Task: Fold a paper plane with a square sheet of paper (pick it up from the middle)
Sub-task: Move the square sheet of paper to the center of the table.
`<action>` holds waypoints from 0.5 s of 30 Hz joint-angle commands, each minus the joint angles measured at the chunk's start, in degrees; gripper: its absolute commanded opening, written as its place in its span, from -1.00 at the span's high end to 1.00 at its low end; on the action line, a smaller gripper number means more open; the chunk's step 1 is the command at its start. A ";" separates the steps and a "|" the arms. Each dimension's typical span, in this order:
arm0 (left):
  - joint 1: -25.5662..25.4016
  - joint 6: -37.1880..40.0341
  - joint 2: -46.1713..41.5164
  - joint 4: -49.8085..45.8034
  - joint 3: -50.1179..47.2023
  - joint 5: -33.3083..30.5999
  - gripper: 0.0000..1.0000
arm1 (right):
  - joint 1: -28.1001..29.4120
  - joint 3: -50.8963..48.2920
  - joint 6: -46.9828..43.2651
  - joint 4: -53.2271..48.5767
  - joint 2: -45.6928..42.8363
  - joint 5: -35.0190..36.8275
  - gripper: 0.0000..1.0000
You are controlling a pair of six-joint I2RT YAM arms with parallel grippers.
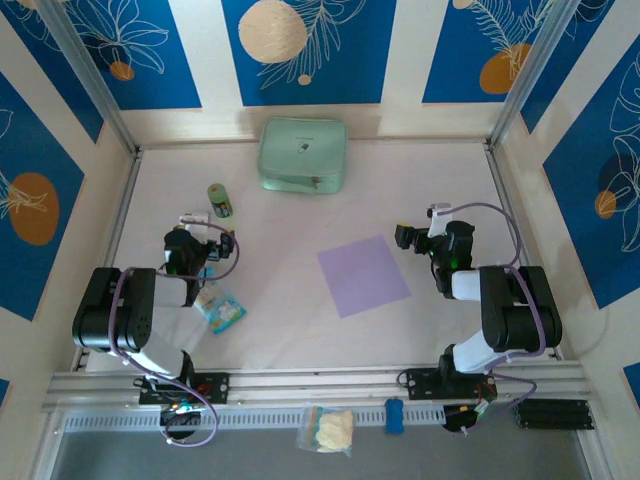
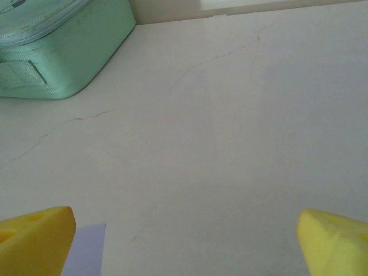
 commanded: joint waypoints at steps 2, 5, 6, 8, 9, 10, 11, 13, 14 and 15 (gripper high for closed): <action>-0.24 0.70 0.28 1.43 0.32 0.95 -0.99 | -0.14 1.34 -0.46 -0.03 0.38 -1.15 -0.98; -0.24 0.62 0.20 1.52 0.30 0.94 -0.99 | -0.18 1.37 -0.40 0.01 0.30 -1.11 -0.98; -0.24 0.57 0.15 1.44 0.28 0.94 -0.99 | -0.15 1.34 -0.40 -0.04 0.36 -1.10 -0.98; -0.24 0.57 0.19 1.52 0.30 0.94 -0.99 | -0.15 1.34 -0.40 -0.01 0.30 -1.09 -0.98; -0.23 0.60 0.20 1.51 0.30 0.95 -0.99 | -0.15 1.32 -0.40 0.01 0.31 -1.08 -0.98; -0.24 0.57 0.24 1.45 0.29 0.95 -0.99 | -0.15 1.38 -0.46 0.00 0.36 -1.09 -0.98; -0.23 0.61 0.20 1.48 0.23 0.95 -0.99 | -0.18 1.35 -0.38 0.01 0.30 -1.10 -0.98; -0.24 0.61 0.15 1.59 0.21 0.94 -0.99 | -0.19 1.38 -0.40 -0.04 0.32 -1.10 -0.98; -0.24 0.61 0.18 1.51 0.30 0.95 -0.99 | -0.15 1.33 -0.40 0.01 0.36 -1.10 -0.98; -0.21 0.58 0.28 1.20 0.38 0.94 -0.99 | -0.15 1.32 -0.40 -0.06 0.36 -1.11 -0.98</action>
